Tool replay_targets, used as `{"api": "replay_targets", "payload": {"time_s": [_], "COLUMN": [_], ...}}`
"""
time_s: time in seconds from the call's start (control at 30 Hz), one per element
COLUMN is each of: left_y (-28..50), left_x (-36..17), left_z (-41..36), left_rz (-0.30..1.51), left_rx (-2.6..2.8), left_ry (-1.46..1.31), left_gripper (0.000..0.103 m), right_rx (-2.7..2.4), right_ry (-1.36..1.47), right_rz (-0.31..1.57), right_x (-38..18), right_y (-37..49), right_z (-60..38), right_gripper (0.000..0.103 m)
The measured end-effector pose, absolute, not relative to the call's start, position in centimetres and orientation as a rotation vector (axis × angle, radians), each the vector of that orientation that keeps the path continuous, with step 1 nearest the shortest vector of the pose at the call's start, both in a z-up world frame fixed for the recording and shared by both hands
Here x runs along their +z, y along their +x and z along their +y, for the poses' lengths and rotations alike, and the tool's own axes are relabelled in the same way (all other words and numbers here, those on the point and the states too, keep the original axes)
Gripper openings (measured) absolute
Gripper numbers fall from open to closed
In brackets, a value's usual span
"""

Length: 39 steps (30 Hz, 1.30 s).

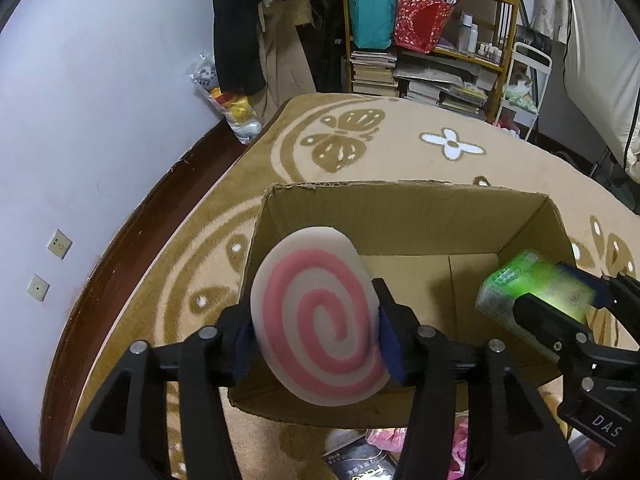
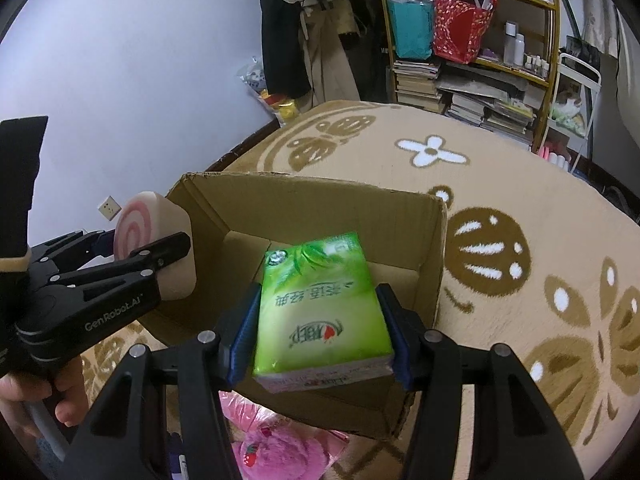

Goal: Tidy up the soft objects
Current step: 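Carry both items over the box and open both tools to drop them, then move both tools back toward the remaining items beside the box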

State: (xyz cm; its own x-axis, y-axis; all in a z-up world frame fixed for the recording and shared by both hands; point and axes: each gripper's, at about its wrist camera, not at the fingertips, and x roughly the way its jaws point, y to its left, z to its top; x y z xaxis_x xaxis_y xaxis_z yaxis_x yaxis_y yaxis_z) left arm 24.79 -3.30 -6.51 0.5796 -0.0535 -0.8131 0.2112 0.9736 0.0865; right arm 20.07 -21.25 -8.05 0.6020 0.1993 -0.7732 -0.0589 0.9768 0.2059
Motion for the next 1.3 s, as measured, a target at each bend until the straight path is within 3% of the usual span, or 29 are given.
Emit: {"api": "replay_targets", "payload": {"time_s": [0.03, 0.1, 0.13, 0.2, 0.27, 0.43, 0.87, 1.3], "left_y": [24.7, 24.6, 24.5, 24.3, 24.1, 23.4, 19.3, 14.3], "left_x": [-6.4, -6.0, -5.8, -5.0, -4.4, -2.9, 0.3, -1.0], "left_z": [-3.1, -3.0, -2.9, -2.6, -2.4, -1.7, 0.3, 0.8], "left_rz": [0.938, 0.923, 0.917, 0.899, 0.89, 0.861, 0.824, 0.9], "left_rx": [-0.154, -0.151, -0.147, -0.139, -0.136, -0.096, -0.069, -0.092], "left_ry": [0.175, 0.167, 0.165, 0.156, 0.146, 0.152, 0.163, 0.122], "left_gripper": [0.056, 0.067, 0.071, 0.09, 0.098, 0.101, 0.102, 0.102], "right_rx": [0.151, 0.155, 0.156, 0.152, 0.145, 0.135, 0.084, 0.053], "right_ry": [0.166, 0.176, 0.178, 0.176, 0.17, 0.164, 0.185, 0.172], "right_rz": [0.912, 0.908, 0.903, 0.891, 0.884, 0.862, 0.809, 0.803], "right_x": [-8.0, -7.8, -7.6, -7.1, -6.7, -5.2, -2.5, -2.1], "right_y": [20.1, 20.0, 19.9, 19.6, 19.3, 18.4, 15.4, 11.7], "right_z": [-21.3, -21.3, -21.3, -21.2, -21.1, -21.0, -21.9, -22.9], "right_gripper": [0.063, 0.083, 0.085, 0.09, 0.096, 0.103, 0.103, 0.103]}}
